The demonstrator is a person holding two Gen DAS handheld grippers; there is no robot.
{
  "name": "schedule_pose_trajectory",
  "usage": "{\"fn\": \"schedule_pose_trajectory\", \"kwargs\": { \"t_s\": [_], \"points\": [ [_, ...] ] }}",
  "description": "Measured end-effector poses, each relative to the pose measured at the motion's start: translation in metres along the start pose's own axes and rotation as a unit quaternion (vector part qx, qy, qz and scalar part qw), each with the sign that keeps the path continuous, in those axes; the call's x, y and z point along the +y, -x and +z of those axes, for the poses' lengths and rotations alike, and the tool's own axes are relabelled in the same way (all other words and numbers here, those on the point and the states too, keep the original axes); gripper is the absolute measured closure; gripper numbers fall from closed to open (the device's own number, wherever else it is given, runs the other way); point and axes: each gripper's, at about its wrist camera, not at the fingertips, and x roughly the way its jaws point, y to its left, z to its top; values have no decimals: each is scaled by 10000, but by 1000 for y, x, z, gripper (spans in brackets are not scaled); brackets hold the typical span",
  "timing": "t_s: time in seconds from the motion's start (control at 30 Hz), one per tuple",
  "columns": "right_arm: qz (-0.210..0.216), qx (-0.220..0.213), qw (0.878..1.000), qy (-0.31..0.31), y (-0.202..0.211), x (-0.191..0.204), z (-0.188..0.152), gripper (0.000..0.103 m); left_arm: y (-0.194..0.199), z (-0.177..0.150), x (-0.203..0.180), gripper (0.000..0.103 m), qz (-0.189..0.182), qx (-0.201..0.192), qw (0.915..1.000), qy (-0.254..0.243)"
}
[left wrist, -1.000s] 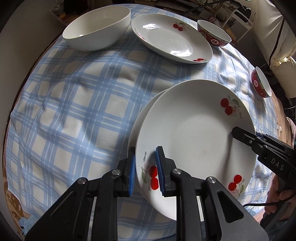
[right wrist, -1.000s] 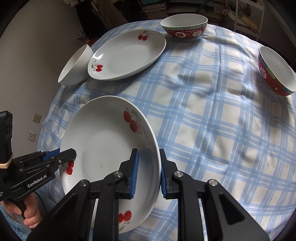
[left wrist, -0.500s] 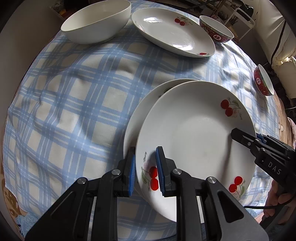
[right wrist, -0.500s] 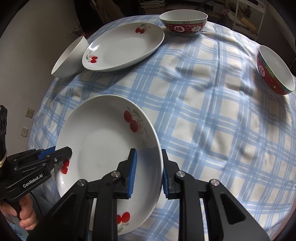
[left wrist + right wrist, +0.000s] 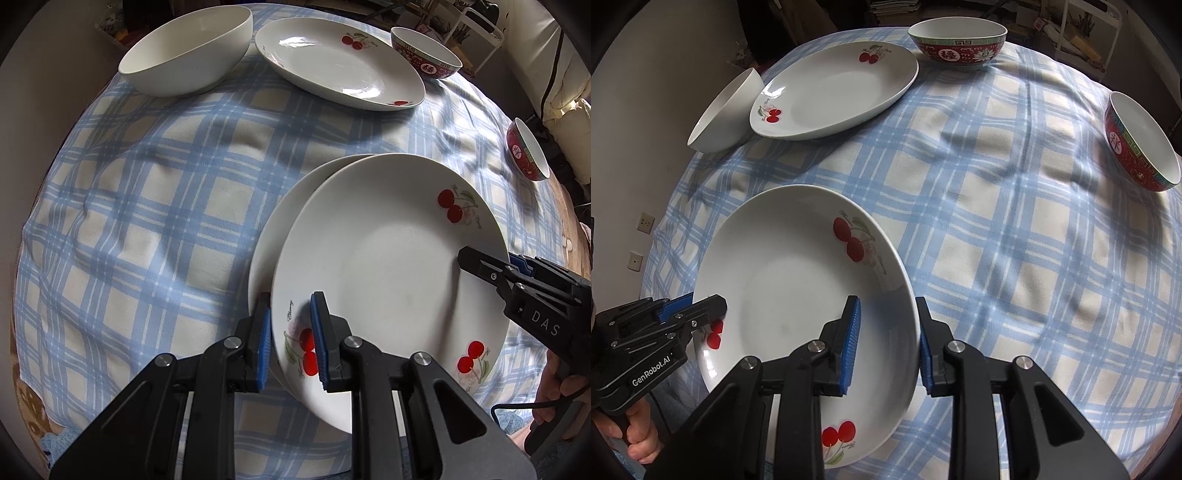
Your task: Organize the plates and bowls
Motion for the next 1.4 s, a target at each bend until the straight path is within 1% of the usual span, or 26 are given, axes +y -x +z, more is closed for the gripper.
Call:
{"fn": "schedule_pose_trajectory", "kwargs": {
  "t_s": [0.17, 0.4, 0.63, 0.7, 0.8, 0.83, 0.9, 0.93, 1.07, 1.2, 1.4],
  "points": [
    [-76, 25, 9999, 92, -2, 1, 1, 73, 2, 2, 5, 83, -132, -16, 9999, 65],
    [-186, 3, 9996, 196, -4, 3, 3, 74, 11, -2, 6, 83, -38, -170, 9998, -33],
    [-126, 80, 9997, 167, -7, 1, 3, 74, 13, -4, 7, 83, -1, -196, 9998, -4],
    [-138, 82, 9997, 188, -8, 1, 2, 74, 16, -5, 8, 83, 42, -237, 9997, -3],
    [-134, 69, 9997, 184, -8, 3, 3, 74, 21, -5, 9, 83, 414, -414, 9982, -105],
    [-133, 63, 9997, 176, -8, 3, 3, 74, 23, -5, 9, 83, 390, -441, 9982, -122],
    [-111, 73, 9998, 170, -8, 2, 3, 74, 24, -3, 10, 83, 168, -400, 9990, -80],
    [-114, 63, 9998, 167, -7, 2, 3, 74, 24, -3, 11, 83, 137, -391, 9991, -56],
    [-103, 31, 9998, 155, -4, 1, 3, 74, 24, -1, 12, 83, 302, -407, 9987, -80],
    [-91, -12, 9999, 98, 0, -1, 5, 74, 25, 1, 17, 83, 186, -400, 9990, 51],
    [-66, -135, 9999, -9, 9, -5, 8, 74, 27, 8, 24, 83, 162, -413, 9989, 154]
  ]
}}
